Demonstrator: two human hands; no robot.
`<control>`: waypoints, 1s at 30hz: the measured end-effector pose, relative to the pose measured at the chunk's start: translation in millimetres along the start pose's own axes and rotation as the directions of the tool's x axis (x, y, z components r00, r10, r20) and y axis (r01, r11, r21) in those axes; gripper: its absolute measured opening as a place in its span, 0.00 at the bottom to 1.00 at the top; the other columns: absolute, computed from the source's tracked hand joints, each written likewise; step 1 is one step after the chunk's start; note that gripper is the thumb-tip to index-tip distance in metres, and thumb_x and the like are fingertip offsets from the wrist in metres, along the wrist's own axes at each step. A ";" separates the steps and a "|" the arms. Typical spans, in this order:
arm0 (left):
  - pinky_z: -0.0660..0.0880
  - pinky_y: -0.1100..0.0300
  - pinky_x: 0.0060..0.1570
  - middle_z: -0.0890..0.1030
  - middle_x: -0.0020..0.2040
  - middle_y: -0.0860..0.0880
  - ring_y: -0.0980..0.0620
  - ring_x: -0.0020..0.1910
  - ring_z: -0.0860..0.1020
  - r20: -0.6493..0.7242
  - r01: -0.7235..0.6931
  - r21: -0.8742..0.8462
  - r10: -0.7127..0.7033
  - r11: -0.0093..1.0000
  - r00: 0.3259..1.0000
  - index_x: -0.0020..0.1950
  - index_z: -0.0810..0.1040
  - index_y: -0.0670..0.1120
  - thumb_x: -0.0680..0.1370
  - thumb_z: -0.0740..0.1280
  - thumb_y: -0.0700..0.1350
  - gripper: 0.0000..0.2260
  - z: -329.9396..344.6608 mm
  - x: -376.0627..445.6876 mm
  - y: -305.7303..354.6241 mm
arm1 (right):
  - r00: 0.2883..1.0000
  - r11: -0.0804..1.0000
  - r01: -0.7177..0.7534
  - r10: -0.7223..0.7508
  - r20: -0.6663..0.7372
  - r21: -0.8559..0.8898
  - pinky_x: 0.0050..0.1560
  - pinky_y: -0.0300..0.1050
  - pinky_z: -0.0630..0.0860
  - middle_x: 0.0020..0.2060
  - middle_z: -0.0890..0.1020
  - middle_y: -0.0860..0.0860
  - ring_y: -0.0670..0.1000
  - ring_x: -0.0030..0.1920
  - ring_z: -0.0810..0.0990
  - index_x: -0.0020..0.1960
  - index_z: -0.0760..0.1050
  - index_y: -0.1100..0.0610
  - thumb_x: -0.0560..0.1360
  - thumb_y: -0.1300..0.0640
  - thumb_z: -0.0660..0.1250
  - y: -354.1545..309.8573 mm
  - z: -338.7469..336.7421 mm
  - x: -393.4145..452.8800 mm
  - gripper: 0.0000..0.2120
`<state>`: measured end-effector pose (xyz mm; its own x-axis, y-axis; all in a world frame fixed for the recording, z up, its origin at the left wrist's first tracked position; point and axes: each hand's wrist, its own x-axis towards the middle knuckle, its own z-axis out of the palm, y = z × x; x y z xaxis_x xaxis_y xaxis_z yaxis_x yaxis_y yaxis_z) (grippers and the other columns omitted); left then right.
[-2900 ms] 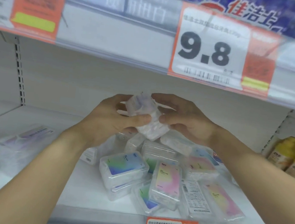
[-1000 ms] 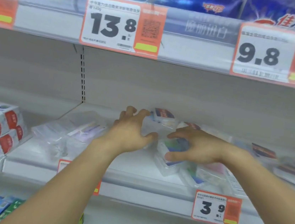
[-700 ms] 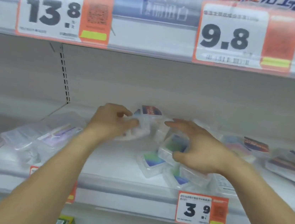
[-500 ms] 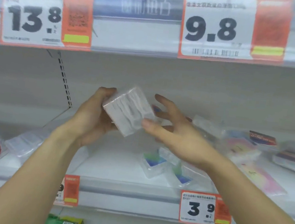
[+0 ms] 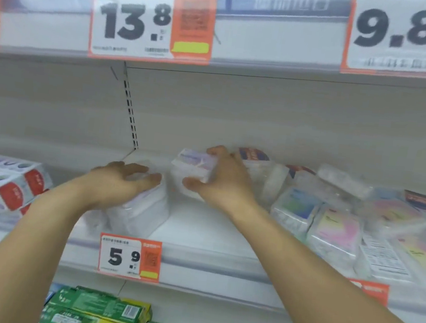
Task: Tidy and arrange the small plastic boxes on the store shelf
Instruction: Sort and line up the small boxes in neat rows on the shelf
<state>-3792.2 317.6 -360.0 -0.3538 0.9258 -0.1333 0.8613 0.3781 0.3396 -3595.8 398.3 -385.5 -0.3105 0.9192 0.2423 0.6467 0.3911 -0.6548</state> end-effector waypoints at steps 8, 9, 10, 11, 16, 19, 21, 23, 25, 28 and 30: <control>0.63 0.49 0.67 0.67 0.73 0.42 0.41 0.70 0.67 -0.026 0.049 -0.025 -0.050 0.998 0.998 0.74 0.64 0.55 0.72 0.55 0.72 0.35 -3.1 2.0 -9.2 | 0.877 0.945 -0.226 0.092 0.472 0.237 0.60 0.55 0.77 0.72 0.70 0.50 0.55 0.65 0.73 0.77 0.58 0.50 0.81 0.42 0.57 -36.5 19.9 7.3 0.27; 0.63 0.50 0.67 0.67 0.73 0.43 0.41 0.71 0.66 -0.022 0.054 -0.012 -0.054 0.998 0.998 0.74 0.64 0.55 0.71 0.56 0.74 0.38 -4.7 1.3 -9.2 | 0.873 0.949 -0.218 0.085 0.481 0.229 0.62 0.56 0.76 0.74 0.67 0.49 0.56 0.67 0.72 0.79 0.55 0.50 0.82 0.43 0.55 -38.2 17.6 6.2 0.28; 0.61 0.50 0.68 0.67 0.74 0.44 0.42 0.72 0.65 -0.024 0.055 0.014 -0.055 0.998 0.998 0.75 0.64 0.54 0.68 0.56 0.76 0.41 -6.6 -0.1 -7.8 | 0.874 0.964 -0.187 0.074 0.481 0.191 0.64 0.53 0.75 0.75 0.66 0.50 0.56 0.69 0.71 0.80 0.53 0.50 0.82 0.42 0.55 -37.6 12.8 6.0 0.29; 0.59 0.49 0.70 0.66 0.74 0.45 0.42 0.73 0.63 -0.046 0.054 0.046 -0.052 0.997 0.998 0.75 0.64 0.53 0.64 0.53 0.78 0.45 -8.9 -2.4 -4.9 | 0.888 0.985 -0.124 0.055 0.457 0.122 0.65 0.50 0.73 0.76 0.66 0.51 0.56 0.70 0.70 0.80 0.53 0.50 0.82 0.42 0.55 -34.8 5.1 7.3 0.30; 0.66 0.50 0.63 0.73 0.68 0.45 0.43 0.65 0.68 -0.311 -0.152 -0.102 0.114 0.983 0.943 0.68 0.71 0.53 0.66 0.56 0.75 0.38 -19.7 -5.0 29.1 | 0.993 0.959 0.069 -0.039 0.112 -0.274 0.59 0.42 0.70 0.62 0.77 0.52 0.54 0.63 0.75 0.67 0.73 0.49 0.79 0.46 0.63 0.8 -86.4 -1.4 0.19; 0.69 0.58 0.53 0.78 0.63 0.48 0.48 0.57 0.75 -0.373 -0.329 -0.150 0.255 0.932 0.892 0.65 0.75 0.50 0.77 0.64 0.59 0.20 -8.9 1.0 79.1 | 0.917 0.848 -0.030 0.233 0.322 -0.529 0.63 0.44 0.69 0.71 0.70 0.45 0.52 0.69 0.71 0.73 0.65 0.40 0.69 0.35 0.71 28.5 -146.3 -29.8 0.35; 0.72 0.59 0.54 0.79 0.60 0.49 0.48 0.58 0.77 -0.391 -0.431 -0.155 0.346 0.889 0.853 0.61 0.77 0.50 0.78 0.65 0.54 0.15 10.6 5.5 115.4 | 0.823 0.788 -0.030 0.369 0.432 -0.615 0.71 0.47 0.65 0.76 0.62 0.41 0.50 0.73 0.66 0.76 0.56 0.34 0.63 0.32 0.74 43.8 -163.5 -52.3 0.46; 0.74 0.56 0.56 0.79 0.57 0.49 0.48 0.57 0.76 -0.337 -0.508 -0.145 0.440 0.849 0.832 0.59 0.78 0.50 0.77 0.66 0.51 0.12 37.6 14.0 144.0 | 0.832 0.829 -0.030 0.330 0.446 -0.558 0.71 0.46 0.65 0.77 0.60 0.41 0.49 0.73 0.65 0.75 0.56 0.32 0.63 0.32 0.74 59.5 -163.1 -66.3 0.45; 0.73 0.53 0.56 0.76 0.57 0.48 0.46 0.56 0.75 -0.293 -0.551 -0.090 0.507 0.830 0.811 0.59 0.76 0.50 0.78 0.65 0.50 0.11 61.3 27.8 163.5 | 0.885 0.874 0.011 0.218 0.411 -0.486 0.70 0.42 0.63 0.77 0.60 0.41 0.46 0.73 0.65 0.73 0.60 0.32 0.68 0.34 0.72 76.1 -159.3 -70.1 0.38; 0.72 0.48 0.58 0.73 0.57 0.45 0.43 0.57 0.73 -0.301 -0.559 -0.036 0.525 0.828 0.796 0.60 0.75 0.50 0.76 0.66 0.46 0.12 78.3 63.2 182.6 | 0.936 0.910 0.032 0.117 0.332 -0.413 0.68 0.39 0.63 0.75 0.63 0.39 0.42 0.72 0.64 0.70 0.68 0.33 0.69 0.35 0.72 90.0 -160.4 -67.9 0.30; 0.70 0.46 0.61 0.72 0.61 0.44 0.42 0.61 0.72 -0.230 -0.521 -0.001 0.507 0.853 0.831 0.63 0.73 0.51 0.75 0.66 0.45 0.16 86.1 90.9 190.7 | 0.943 0.925 0.026 0.103 0.318 -0.379 0.63 0.36 0.65 0.71 0.68 0.38 0.40 0.67 0.67 0.67 0.73 0.36 0.66 0.34 0.73 96.1 -163.9 -65.6 0.30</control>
<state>-3628.8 474.3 -387.5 0.0589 0.9594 0.2759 0.9190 -0.1601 0.3603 -3399.1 383.3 -346.9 -0.4472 0.8919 -0.0667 0.8542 0.4037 -0.3277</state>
